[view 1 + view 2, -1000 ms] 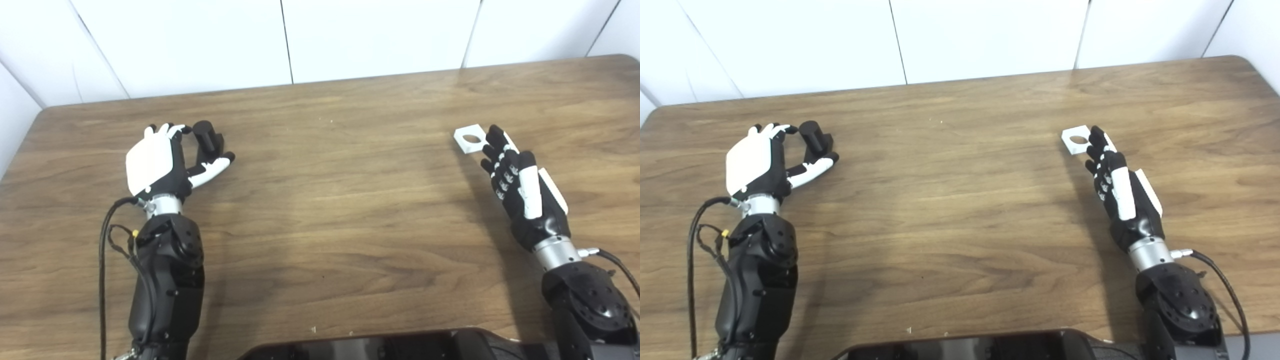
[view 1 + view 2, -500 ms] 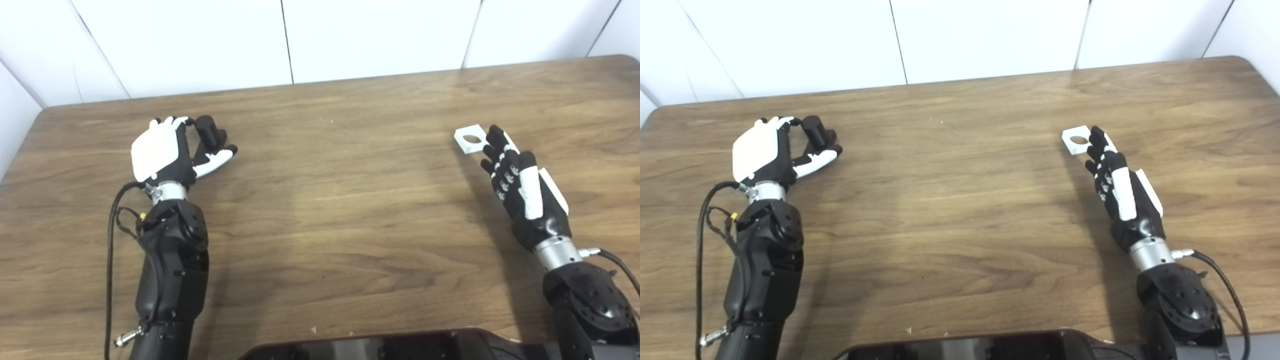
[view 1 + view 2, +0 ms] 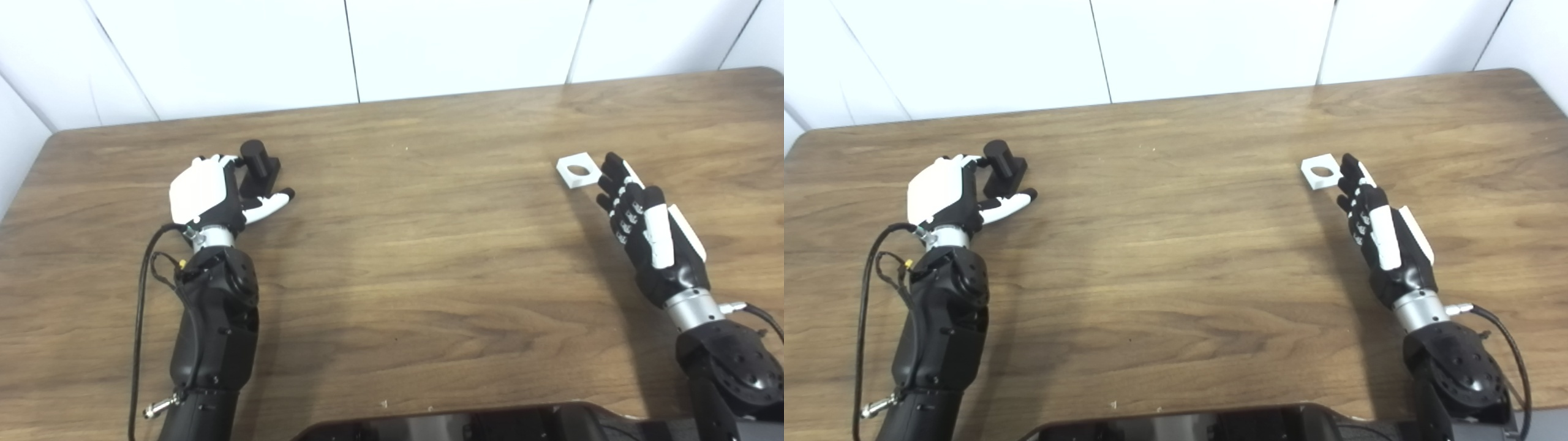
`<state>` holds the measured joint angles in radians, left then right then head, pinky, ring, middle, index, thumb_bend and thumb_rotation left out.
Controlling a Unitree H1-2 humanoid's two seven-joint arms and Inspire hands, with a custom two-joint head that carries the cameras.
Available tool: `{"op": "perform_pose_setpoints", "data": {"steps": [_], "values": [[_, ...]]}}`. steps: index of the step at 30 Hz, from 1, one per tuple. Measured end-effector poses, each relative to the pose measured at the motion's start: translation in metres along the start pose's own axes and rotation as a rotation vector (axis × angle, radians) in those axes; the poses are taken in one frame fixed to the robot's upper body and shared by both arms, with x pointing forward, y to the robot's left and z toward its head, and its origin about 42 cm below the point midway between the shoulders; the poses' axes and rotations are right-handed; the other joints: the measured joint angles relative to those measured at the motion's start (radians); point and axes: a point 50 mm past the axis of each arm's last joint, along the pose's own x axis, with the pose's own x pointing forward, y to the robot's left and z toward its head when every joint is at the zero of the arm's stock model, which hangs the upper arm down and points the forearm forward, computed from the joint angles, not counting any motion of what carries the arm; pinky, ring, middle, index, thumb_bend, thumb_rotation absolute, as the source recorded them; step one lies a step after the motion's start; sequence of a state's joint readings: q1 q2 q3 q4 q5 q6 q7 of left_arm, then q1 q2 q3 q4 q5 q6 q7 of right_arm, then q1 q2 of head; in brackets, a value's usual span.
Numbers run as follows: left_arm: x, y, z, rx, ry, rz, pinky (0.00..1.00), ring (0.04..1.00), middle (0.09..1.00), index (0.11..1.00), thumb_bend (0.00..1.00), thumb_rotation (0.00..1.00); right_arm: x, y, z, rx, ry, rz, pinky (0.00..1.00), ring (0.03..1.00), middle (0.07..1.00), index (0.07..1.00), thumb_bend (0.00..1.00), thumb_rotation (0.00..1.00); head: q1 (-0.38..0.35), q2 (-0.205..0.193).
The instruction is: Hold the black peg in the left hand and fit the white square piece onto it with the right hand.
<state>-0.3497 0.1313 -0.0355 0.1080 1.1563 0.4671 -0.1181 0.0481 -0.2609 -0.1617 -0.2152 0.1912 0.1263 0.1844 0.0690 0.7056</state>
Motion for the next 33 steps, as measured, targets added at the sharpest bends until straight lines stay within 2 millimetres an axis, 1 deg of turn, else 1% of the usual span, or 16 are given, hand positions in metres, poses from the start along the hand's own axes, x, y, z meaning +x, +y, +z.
{"op": "perform_pose_setpoints", "data": {"steps": [5, 15, 18, 21, 25, 31, 33], "values": [[0.0, 0.0, 0.0, -0.008, 0.0, 0.003, 0.93, 0.999, 0.94, 0.81, 0.78, 0.57, 0.0, -0.002, 0.001, -0.007, 0.001, 0.008, 0.99, 1.0, 1.0, 0.978, 0.73, 1.0, 0.006, 0.002], [0.0, 0.0, 0.0, -0.008, 0.003, 0.023, 0.94, 0.995, 0.932, 0.79, 0.78, 0.56, 0.0, -0.002, 0.001, -0.008, 0.0, 0.018, 0.99, 1.0, 1.0, 0.982, 0.74, 1.0, 0.002, -0.002], [0.001, -0.004, -0.001, -0.001, 0.009, 0.016, 0.92, 0.983, 0.924, 0.799, 0.78, 0.57, 0.0, -0.003, 0.001, -0.012, 0.001, 0.02, 0.99, 1.0, 1.0, 0.983, 0.74, 1.0, 0.002, -0.003], [0.005, -0.011, -0.003, 0.015, 0.02, -0.007, 0.92, 0.975, 0.917, 0.795, 0.77, 0.57, 0.0, -0.006, 0.002, -0.023, 0.002, 0.021, 0.99, 1.0, 1.0, 0.983, 0.75, 1.0, 0.006, -0.005], [0.01, -0.016, -0.003, 0.028, 0.031, -0.021, 0.93, 0.967, 0.911, 0.807, 0.77, 0.57, -0.001, -0.008, 0.002, -0.029, 0.003, 0.02, 0.99, 1.0, 1.0, 0.987, 0.75, 1.0, 0.008, -0.006], [0.022, -0.013, 0.001, 0.037, 0.032, 0.0, 0.93, 0.965, 0.914, 0.822, 0.77, 0.57, -0.001, -0.007, 0.002, -0.03, 0.001, 0.026, 1.0, 1.0, 1.0, 0.992, 0.74, 1.0, 0.003, -0.009], [0.026, -0.013, 0.001, 0.042, 0.035, -0.003, 0.92, 0.963, 0.913, 0.81, 0.77, 0.56, -0.001, -0.008, 0.002, -0.033, -0.001, 0.029, 0.99, 1.0, 1.0, 0.992, 0.75, 1.0, 0.003, -0.009]]}}
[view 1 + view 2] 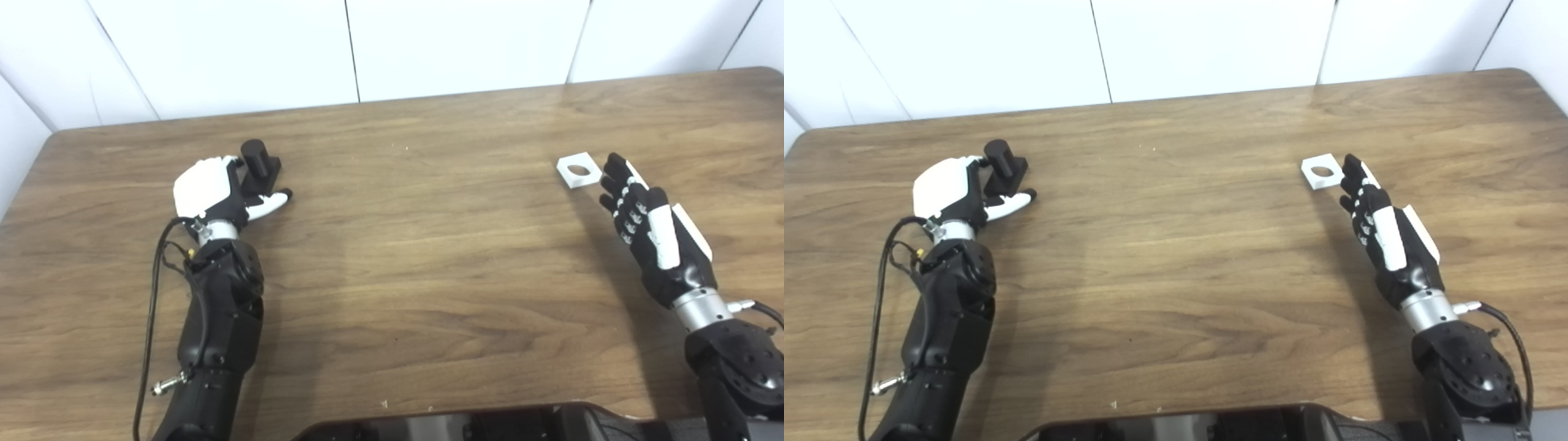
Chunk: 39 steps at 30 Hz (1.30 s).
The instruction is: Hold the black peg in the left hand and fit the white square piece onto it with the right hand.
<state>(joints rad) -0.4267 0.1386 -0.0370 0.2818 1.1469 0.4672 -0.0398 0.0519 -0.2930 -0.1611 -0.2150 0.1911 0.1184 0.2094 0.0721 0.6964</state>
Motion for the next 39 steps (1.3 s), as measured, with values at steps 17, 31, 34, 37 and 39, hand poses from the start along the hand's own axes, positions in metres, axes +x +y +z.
{"op": "perform_pose_setpoints", "data": {"steps": [17, 31, 34, 37, 39], "values": [[0.0058, 0.0009, -0.002, 0.033, -0.008, -0.005, 0.91, 0.954, 0.908, 0.792, 0.77, 0.56, -0.0016, -0.0001, -0.0013, -0.006, -0.006, 0.002, 0.99, 1.0, 1.0, 0.994, 0.73, 1.0, 0.002, 0.002], [0.0067, 0.0022, 0.0001, 0.028, -0.012, -0.003, 0.91, 0.963, 0.902, 0.72, 0.71, 0.44, -0.0018, -0.0012, -0.0029, -0.007, 0.001, -0.007, 0.98, 1.0, 1.0, 0.99, 0.72, 1.0, -0.006, 0.006], [0.0067, 0.0029, 0.0003, 0.004, -0.013, -0.008, 0.89, 0.965, 0.897, 0.693, 0.7, 0.4, -0.0021, -0.0012, -0.0029, -0.007, 0.001, -0.008, 0.99, 1.0, 1.0, 0.994, 0.73, 1.0, -0.006, 0.008], [0.0064, 0.003, 0.0011, -0.022, -0.015, -0.008, 0.88, 0.968, 0.894, 0.659, 0.7, 0.37, -0.0027, -0.0012, -0.0032, -0.006, 0.002, -0.007, 1.0, 1.0, 1.0, 0.996, 0.73, 1.0, -0.008, 0.008], [0.006, 0.0036, 0.0021, -0.04, -0.019, -0.003, 0.88, 0.97, 0.893, 0.635, 0.7, 0.36, -0.0032, -0.0012, -0.0036, -0.006, 0.003, -0.007, 1.0, 1.0, 1.0, 0.996, 0.74, 1.0, -0.009, 0.008]]}}
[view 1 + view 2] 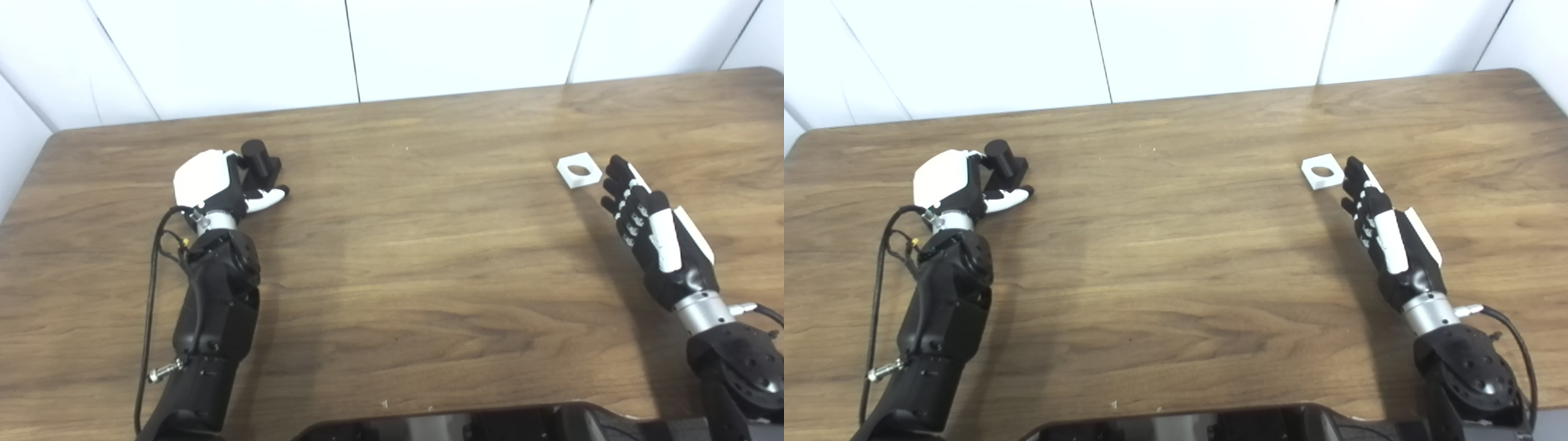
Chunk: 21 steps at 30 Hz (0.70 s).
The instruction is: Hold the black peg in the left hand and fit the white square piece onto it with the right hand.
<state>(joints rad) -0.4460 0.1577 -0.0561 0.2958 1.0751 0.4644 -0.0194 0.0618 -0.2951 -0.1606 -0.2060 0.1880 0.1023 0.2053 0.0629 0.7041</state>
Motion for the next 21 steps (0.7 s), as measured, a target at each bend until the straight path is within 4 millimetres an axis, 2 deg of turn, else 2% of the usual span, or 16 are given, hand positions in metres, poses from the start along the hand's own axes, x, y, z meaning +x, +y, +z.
{"op": "perform_pose_setpoints", "data": {"steps": [12, 18, 19, 21], "values": [[-0.0007, -0.0004, 0.0015, -0.028, -0.006, 0.001, 0.88, 0.987, 0.904, 0.614, 0.66, 0.31, -0.0009, -0.0009, 0.0005, -0.002, -0.001, -0.002, 1.0, 1.0, 1.0, 0.992, 0.73, 1.0, -0.003, 0.002], [-0.0011, -0.0001, 0.0026, -0.069, -0.01, 0.0, 0.89, 1.0, 0.906, 0.555, 0.66, 0.21, -0.0012, -0.0028, 0.0016, -0.001, -0.004, -0.007, 1.0, 1.0, 1.0, 0.999, 0.73, 1.0, -0.005, 0.003], [-0.0013, 0.0003, 0.0034, -0.07, -0.013, 0.006, 0.9, 1.0, 0.908, 0.517, 0.57, 0.13, -0.0013, -0.0029, 0.0021, 0.002, -0.007, -0.007, 1.0, 1.0, 1.0, 1.0, 0.72, 1.0, -0.005, 0.003], [-0.0015, 0.001, 0.0044, -0.078, -0.017, 0.014, 0.89, 1.0, 0.908, 0.497, 0.53, 0.09, -0.0013, -0.0035, 0.0026, 0.009, -0.01, -0.006, 1.0, 1.0, 1.0, 1.0, 0.72, 1.0, -0.005, 0.003]]}}
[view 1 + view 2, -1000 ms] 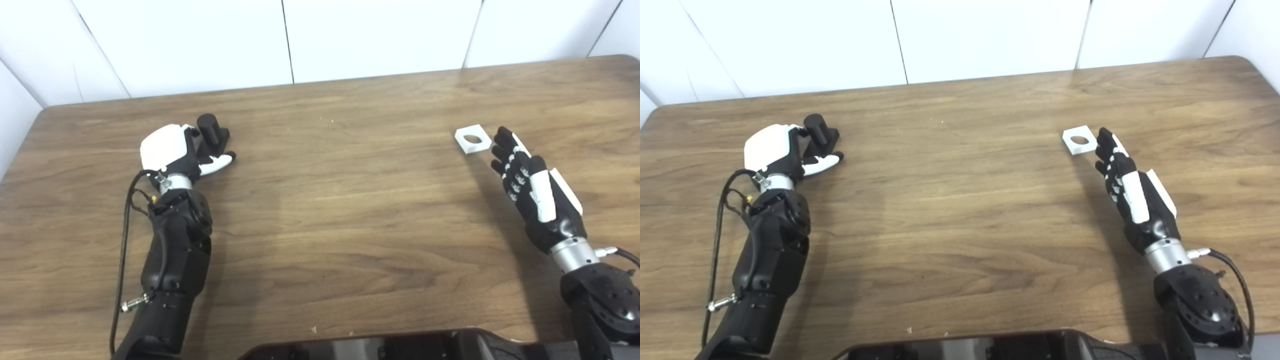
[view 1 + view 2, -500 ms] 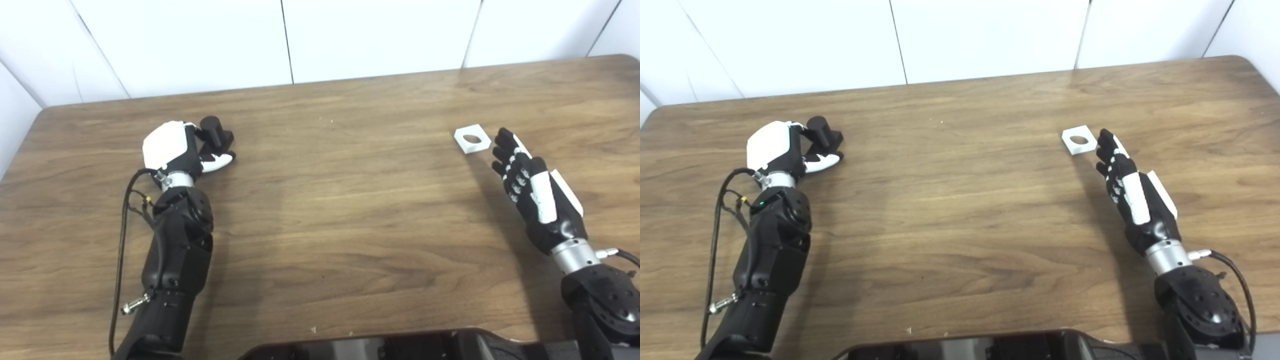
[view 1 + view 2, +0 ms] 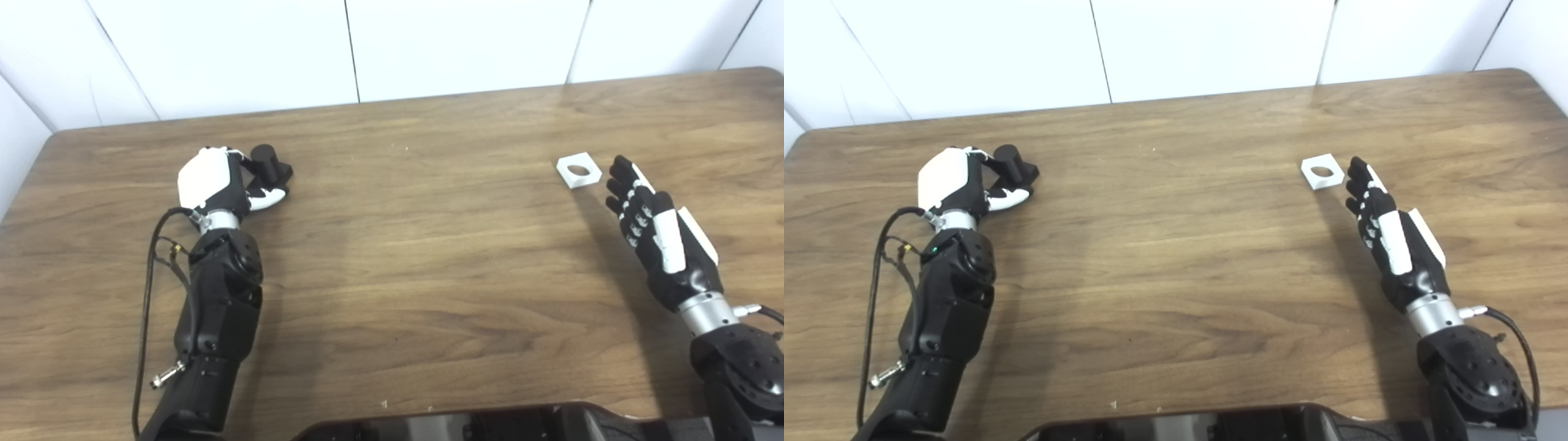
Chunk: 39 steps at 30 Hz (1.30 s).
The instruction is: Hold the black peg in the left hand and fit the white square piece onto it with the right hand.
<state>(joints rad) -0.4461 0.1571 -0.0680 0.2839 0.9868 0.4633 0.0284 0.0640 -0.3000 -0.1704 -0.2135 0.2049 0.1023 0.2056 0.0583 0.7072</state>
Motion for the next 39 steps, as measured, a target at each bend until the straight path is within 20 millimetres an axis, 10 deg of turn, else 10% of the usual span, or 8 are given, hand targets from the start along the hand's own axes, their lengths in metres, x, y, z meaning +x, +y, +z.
{"op": "perform_pose_setpoints", "data": {"steps": [19, 39], "values": [[-0.004, 0.003, 0.002, -0.056, -0.031, 0.009, 0.87, 1.0, 0.914, 0.492, 0.51, 0.07, 0.0, -0.001, 0.006, -0.007, -0.018, -0.007, 1.0, 1.0, 1.0, 0.992, 0.71, 1.0, -0.006, 0.006], [-0.053, 0.007, 0.014, -0.087, -0.134, -0.106, 0.89, 0.986, 0.891, 0.494, 0.51, 0.08, 0.002, 0.002, 0.006, -0.04, -0.011, -0.009, 1.0, 1.0, 1.0, 0.981, 0.71, 1.0, -0.029, 0.014]]}}
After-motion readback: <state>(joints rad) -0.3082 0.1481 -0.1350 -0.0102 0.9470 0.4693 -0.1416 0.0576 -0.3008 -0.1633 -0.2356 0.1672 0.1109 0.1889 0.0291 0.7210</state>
